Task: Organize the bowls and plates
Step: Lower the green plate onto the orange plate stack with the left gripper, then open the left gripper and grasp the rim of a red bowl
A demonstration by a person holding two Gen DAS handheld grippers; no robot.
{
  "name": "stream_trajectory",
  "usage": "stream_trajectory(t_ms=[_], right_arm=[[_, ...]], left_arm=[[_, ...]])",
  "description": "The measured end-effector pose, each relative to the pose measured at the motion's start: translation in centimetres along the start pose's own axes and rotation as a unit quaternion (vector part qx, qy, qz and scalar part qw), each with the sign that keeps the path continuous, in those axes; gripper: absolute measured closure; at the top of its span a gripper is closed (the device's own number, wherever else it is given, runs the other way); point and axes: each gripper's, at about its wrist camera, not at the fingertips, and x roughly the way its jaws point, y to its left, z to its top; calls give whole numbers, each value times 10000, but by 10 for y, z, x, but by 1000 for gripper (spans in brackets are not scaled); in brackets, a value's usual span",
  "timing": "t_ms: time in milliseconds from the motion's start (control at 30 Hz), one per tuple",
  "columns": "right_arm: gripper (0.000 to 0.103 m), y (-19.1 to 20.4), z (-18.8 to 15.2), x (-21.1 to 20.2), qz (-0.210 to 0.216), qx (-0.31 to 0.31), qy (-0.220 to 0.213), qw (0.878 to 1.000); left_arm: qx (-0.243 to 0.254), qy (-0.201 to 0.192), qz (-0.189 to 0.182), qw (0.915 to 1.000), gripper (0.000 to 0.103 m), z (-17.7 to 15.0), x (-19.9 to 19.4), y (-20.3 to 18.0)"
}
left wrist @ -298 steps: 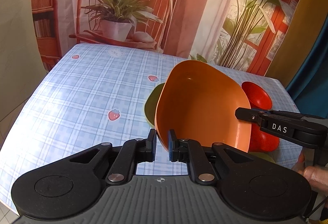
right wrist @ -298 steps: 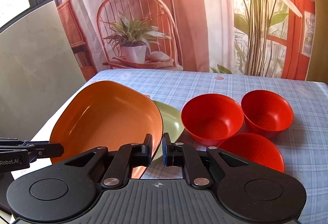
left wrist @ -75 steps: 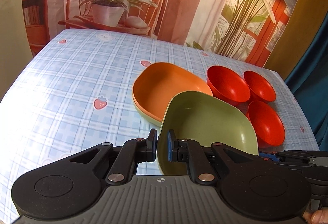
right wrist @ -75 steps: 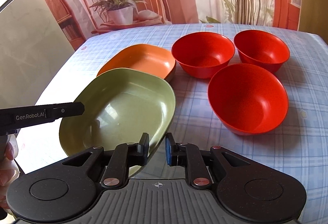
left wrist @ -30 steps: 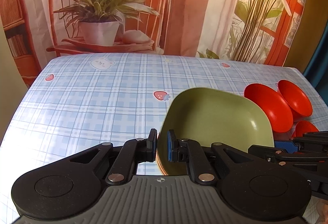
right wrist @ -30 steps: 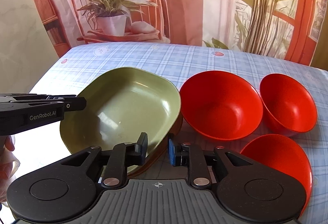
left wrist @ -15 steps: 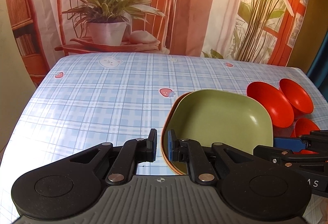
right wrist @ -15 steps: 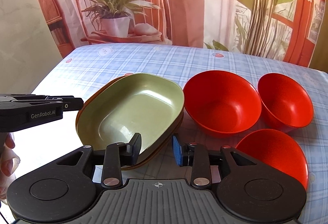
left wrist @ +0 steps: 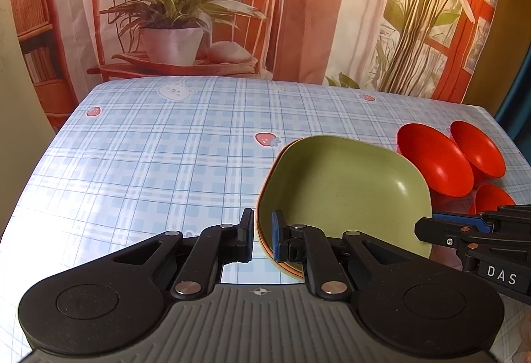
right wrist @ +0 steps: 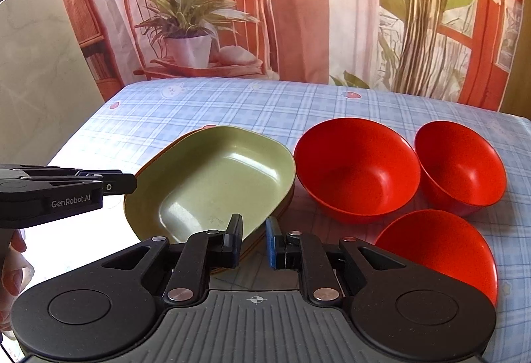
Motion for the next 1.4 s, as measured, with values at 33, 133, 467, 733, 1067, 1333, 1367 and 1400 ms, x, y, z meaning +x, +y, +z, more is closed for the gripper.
stream_trajectory(t_ms=[33,133,467,733,1067,1333,1367,1400], right_arm=[[89,0,0,1,-7,12,9,10000],[89,1,-1,3,-39,-19,13,10000],[89,1,-5,13,-15,53,173,9998],[85,-9,-4,-5,196,33,123,9997],[85,-82,20,-44,146,165,-374,9991],[83,-160,22,-51,-212,488,-506,9973],[83,-166,21,-51,-218,527,-516,9970],[83,-172,19,-51,-214,559,-525,9968]], left_arm=[[-17,5,-9,10000,91,0,1,1],[-37,23,-36,10000,91,-1,3,0],[-64,56,-33,10000,91,-1,2,2],[3,-66,9,10000,91,12,-15,-11],[135,-70,-383,9991,91,44,-18,-64],[402,110,-660,9969,91,57,6,-117],[424,149,-679,9967,91,58,11,-122],[442,183,-693,9964,91,60,16,-126]])
